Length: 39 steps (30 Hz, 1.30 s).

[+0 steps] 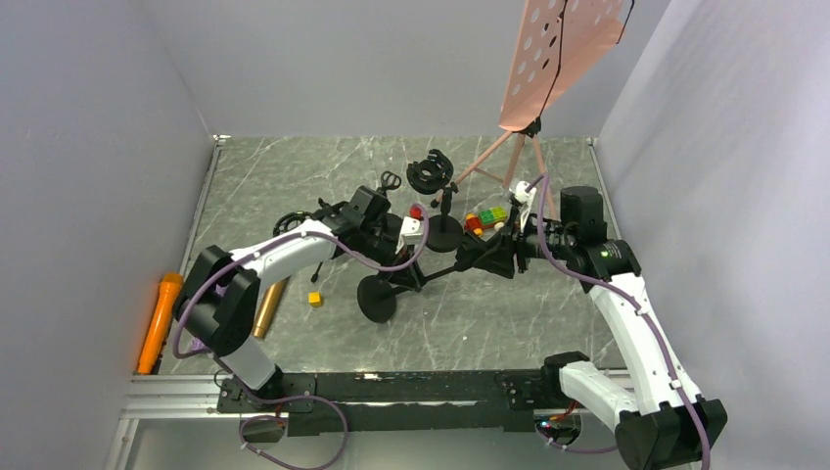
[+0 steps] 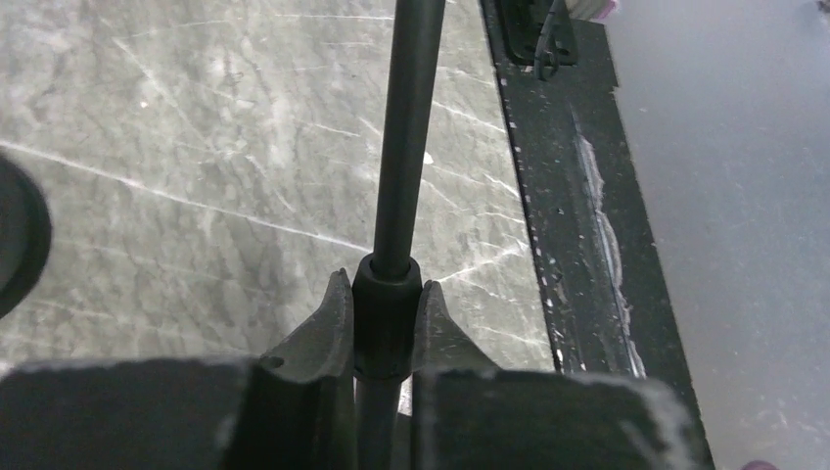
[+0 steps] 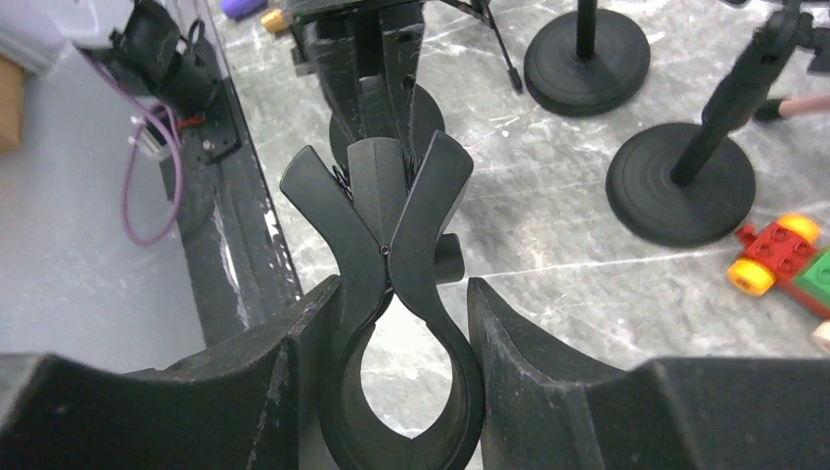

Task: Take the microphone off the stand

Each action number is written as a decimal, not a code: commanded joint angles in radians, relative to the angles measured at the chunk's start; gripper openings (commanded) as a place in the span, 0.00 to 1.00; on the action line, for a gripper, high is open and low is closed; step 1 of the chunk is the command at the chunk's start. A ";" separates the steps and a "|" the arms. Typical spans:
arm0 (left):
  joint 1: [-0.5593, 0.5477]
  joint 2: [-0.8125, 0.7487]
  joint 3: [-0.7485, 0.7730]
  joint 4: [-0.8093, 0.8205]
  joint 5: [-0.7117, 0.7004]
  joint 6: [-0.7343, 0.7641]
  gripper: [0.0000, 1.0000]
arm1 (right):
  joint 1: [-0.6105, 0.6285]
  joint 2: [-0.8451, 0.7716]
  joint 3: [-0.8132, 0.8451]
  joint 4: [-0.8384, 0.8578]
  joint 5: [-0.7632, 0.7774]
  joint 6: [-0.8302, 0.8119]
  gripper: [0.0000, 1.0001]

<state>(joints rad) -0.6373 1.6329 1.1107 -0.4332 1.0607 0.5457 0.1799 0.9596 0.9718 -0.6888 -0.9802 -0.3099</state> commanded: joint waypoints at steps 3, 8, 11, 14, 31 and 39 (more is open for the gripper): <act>-0.105 -0.268 -0.083 0.330 -0.522 -0.301 0.00 | -0.003 0.061 0.068 0.073 0.133 0.320 0.00; -0.286 -0.322 -0.171 0.534 -1.266 -0.165 0.00 | -0.050 0.246 0.133 -0.079 0.129 0.514 0.00; -0.310 -0.255 -0.173 0.484 -1.354 -0.195 0.00 | -0.097 0.290 0.088 -0.040 0.065 0.671 0.00; -0.311 -0.184 -0.125 0.350 -1.386 -0.318 0.00 | -0.104 0.310 0.093 -0.044 0.070 0.677 0.00; -0.012 -0.285 -0.028 0.125 -0.326 -0.050 0.74 | -0.098 0.222 0.093 -0.074 0.085 0.291 0.00; 0.026 -0.091 0.111 -0.141 0.015 0.111 0.73 | -0.030 0.038 0.013 0.020 0.063 0.030 0.00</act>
<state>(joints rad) -0.6178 1.4624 1.1980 -0.4385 0.8021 0.5488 0.1143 1.0821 1.0084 -0.7483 -0.9108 -0.0998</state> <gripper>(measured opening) 0.734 0.498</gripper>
